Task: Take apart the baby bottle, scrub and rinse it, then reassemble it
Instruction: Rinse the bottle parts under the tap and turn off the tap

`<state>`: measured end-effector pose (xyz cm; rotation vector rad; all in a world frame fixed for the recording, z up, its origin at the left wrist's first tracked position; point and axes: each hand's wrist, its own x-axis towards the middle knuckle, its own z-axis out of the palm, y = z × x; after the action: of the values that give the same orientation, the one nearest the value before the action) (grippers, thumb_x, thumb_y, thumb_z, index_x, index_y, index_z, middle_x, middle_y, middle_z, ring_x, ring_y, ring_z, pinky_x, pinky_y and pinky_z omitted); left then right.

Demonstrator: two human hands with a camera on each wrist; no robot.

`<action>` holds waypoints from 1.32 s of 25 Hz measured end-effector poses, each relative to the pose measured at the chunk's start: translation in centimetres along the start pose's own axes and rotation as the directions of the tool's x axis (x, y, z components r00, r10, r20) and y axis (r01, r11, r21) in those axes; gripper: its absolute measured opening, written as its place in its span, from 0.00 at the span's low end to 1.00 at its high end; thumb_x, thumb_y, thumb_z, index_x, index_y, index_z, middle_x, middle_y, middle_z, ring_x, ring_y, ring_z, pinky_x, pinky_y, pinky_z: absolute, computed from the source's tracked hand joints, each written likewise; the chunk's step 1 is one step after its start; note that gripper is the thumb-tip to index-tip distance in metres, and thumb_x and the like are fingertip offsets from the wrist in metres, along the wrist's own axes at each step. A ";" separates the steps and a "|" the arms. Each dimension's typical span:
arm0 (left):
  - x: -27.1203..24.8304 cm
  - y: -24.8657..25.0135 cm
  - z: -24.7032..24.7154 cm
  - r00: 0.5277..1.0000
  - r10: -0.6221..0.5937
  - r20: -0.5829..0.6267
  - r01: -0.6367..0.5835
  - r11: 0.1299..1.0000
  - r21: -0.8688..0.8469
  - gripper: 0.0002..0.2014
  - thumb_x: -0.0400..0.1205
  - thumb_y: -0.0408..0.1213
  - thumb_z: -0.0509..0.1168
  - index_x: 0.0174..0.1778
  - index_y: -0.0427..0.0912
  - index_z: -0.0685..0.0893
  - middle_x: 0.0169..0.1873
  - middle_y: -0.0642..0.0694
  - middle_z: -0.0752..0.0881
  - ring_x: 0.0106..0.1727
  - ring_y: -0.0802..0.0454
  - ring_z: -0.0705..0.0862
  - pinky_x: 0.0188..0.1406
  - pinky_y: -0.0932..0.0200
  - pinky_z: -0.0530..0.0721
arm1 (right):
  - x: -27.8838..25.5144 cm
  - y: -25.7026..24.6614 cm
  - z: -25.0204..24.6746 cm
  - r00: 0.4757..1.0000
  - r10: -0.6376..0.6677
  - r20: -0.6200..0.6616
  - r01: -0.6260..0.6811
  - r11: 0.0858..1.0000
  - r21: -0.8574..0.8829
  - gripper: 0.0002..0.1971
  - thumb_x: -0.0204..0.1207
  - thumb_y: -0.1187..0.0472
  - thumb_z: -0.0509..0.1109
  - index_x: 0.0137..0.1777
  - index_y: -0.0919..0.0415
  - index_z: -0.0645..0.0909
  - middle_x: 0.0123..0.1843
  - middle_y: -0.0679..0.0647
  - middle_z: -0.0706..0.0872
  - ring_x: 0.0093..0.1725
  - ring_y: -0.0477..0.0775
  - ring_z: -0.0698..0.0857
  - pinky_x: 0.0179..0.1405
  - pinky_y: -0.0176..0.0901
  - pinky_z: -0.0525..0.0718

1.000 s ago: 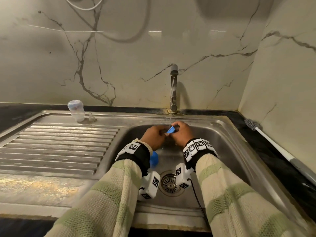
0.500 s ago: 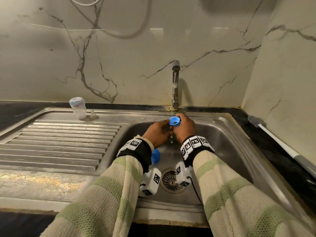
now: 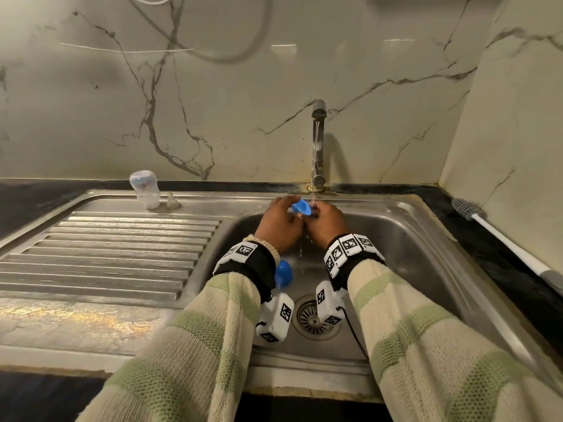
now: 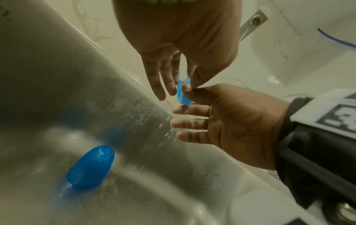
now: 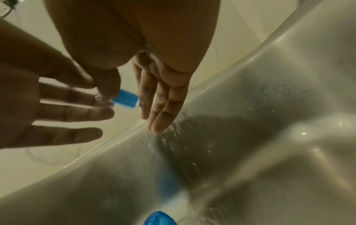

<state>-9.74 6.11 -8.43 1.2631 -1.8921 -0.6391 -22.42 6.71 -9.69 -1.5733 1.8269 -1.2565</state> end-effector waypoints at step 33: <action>-1.1 0.8 -0.3 0.999 -0.009 0.037 0.011 0.999 -0.042 0.20 0.84 0.32 0.66 0.73 0.43 0.80 0.66 0.45 0.86 0.62 0.54 0.83 0.64 0.63 0.75 | 0.5 0.7 -0.7 0.999 -0.019 -0.034 0.014 0.989 -0.148 0.16 0.74 0.51 0.75 0.58 0.55 0.79 0.52 0.53 0.89 0.50 0.55 0.88 0.52 0.55 0.88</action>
<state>-9.68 7.45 -7.97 1.2425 -1.8936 -0.7080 -23.46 6.40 -9.76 -1.6560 1.9729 -1.1865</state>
